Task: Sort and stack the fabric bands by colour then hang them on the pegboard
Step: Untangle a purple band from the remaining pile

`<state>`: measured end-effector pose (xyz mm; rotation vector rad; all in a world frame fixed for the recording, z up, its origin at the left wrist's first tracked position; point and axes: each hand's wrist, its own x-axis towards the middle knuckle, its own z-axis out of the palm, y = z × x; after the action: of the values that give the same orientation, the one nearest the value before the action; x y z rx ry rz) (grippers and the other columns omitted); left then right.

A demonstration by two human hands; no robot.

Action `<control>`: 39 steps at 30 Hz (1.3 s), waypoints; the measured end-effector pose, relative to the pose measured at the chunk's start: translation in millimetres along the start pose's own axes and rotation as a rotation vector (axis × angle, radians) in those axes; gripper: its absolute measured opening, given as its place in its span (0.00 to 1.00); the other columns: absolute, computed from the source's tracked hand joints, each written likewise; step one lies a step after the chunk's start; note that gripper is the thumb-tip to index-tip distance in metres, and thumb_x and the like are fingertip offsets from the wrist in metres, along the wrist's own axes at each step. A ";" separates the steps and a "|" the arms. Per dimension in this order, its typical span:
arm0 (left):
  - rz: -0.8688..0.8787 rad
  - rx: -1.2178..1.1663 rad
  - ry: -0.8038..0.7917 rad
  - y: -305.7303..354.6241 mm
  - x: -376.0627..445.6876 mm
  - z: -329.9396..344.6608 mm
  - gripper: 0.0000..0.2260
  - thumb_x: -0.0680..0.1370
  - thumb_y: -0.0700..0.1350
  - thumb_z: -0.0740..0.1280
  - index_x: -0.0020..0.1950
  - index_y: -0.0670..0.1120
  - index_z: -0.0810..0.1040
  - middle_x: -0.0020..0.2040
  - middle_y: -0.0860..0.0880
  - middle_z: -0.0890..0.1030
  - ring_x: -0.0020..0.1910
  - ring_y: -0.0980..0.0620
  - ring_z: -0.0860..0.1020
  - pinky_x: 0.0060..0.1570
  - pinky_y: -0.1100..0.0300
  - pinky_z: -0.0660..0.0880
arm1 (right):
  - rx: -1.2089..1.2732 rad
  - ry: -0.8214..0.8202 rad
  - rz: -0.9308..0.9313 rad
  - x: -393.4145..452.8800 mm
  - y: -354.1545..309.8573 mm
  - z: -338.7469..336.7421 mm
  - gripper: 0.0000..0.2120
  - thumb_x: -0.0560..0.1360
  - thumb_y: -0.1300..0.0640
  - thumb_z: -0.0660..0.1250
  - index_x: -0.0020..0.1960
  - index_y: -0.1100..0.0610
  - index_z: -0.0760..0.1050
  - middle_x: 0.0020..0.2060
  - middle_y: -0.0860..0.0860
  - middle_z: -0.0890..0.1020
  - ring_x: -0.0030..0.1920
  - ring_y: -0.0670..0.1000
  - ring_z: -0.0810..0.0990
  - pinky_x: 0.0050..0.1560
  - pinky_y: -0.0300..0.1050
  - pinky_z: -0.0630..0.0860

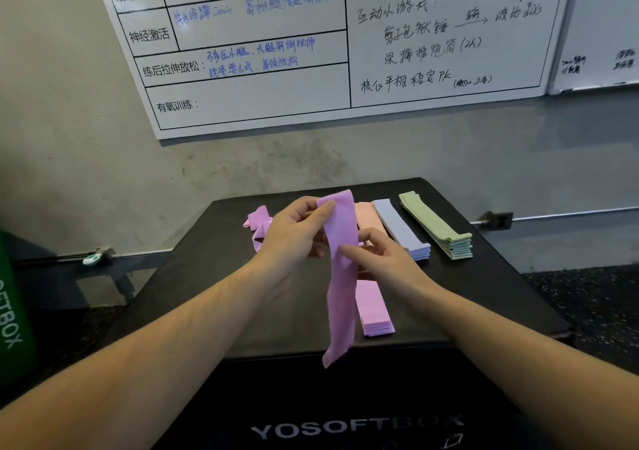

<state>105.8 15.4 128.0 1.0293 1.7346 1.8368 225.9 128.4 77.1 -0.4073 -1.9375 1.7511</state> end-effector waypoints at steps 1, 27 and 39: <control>-0.004 -0.025 0.015 0.0 4.1 1.5 0.06 0.82 0.47 0.68 0.49 0.46 0.80 0.40 0.47 0.79 0.33 0.53 0.77 0.32 0.62 0.73 | -0.008 -0.018 0.019 0.1 5.0 -2.2 0.10 0.78 0.50 0.71 0.56 0.54 0.77 0.46 0.52 0.87 0.50 0.52 0.85 0.61 0.54 0.79; -0.147 -0.046 0.281 -55.5 120.7 0.5 0.05 0.84 0.46 0.65 0.50 0.46 0.76 0.41 0.48 0.78 0.32 0.57 0.78 0.36 0.61 0.80 | -0.214 0.080 0.080 -27.0 96.3 -88.8 0.05 0.76 0.62 0.73 0.47 0.52 0.82 0.42 0.46 0.86 0.42 0.45 0.84 0.47 0.39 0.78; -0.202 -0.007 0.314 -89.2 150.3 3.0 0.04 0.83 0.43 0.67 0.49 0.45 0.76 0.52 0.40 0.79 0.43 0.47 0.79 0.33 0.62 0.79 | -0.311 -0.012 -0.032 -31.4 107.8 -110.9 0.10 0.76 0.64 0.72 0.50 0.49 0.82 0.48 0.44 0.85 0.52 0.46 0.84 0.56 0.39 0.79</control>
<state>-5.5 139.8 75.9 0.5585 1.9256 1.9484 300.9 218.9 -28.2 -0.4709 -2.2184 1.4366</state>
